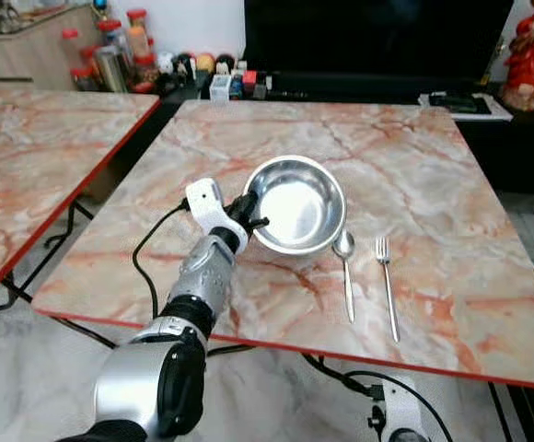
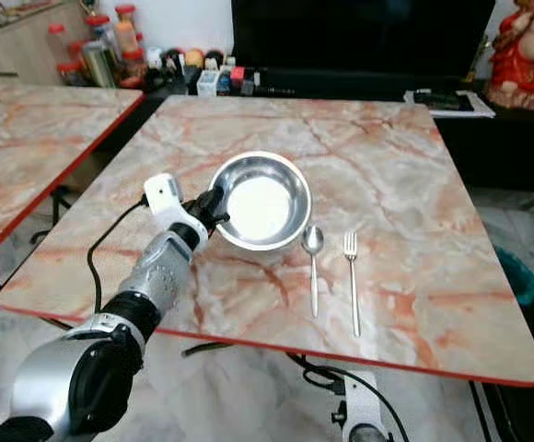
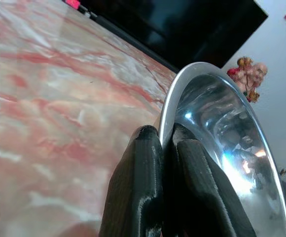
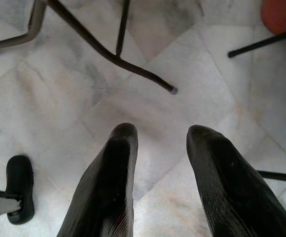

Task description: Setting the table

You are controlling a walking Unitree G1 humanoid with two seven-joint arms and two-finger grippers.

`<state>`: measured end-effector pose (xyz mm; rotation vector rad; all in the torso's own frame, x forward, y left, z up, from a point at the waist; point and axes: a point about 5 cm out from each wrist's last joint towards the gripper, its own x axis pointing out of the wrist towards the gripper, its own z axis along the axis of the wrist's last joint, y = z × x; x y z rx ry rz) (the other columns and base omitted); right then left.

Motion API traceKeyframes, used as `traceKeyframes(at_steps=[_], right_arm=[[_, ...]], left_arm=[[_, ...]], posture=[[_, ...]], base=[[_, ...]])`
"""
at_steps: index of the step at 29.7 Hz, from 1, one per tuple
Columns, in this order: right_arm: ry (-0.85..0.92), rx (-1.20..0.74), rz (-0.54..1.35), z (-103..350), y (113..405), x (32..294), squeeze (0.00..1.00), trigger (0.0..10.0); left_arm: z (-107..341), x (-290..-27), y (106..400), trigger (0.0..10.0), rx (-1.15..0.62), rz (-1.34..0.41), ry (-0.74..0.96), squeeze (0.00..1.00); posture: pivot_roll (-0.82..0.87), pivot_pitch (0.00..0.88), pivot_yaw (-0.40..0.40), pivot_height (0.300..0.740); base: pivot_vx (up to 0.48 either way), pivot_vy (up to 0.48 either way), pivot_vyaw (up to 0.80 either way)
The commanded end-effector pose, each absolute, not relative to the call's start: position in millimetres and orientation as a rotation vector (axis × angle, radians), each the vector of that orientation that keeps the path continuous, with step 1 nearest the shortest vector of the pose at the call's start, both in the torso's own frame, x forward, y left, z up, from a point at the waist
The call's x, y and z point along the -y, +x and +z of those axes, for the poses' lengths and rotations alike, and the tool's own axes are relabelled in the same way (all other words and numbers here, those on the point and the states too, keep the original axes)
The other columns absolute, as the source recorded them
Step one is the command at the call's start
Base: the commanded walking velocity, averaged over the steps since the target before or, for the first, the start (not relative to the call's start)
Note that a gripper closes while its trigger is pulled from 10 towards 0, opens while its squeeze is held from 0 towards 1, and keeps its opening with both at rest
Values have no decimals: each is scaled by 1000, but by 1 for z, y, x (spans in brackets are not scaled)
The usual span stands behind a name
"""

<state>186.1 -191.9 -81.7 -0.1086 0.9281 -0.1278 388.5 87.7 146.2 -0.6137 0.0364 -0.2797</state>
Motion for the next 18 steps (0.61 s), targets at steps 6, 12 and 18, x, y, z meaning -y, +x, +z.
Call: traceKeyframes(at_steps=[6, 12, 18], right_arm=[[-104, -940, -134, -85, 180, 191, 0, 10000], [-103, -944, -136, -86, 178, 191, 0, 10000], [-94, -957, -145, -88, 172, 191, 0, 10000]], left_arm=[[144, -89, 389, 10000, -118, -232, -767, 0], [139, -88, 388, 10000, -150, -216, -778, 0], [130, -86, 383, 10000, -227, -180, -745, 0]], posture=[[22, 0, 35, 736], [18, 0, 39, 736], [12, 0, 56, 736]], base=[[0, 0, 0], [0, 0, 0], [0, 0, 0]])
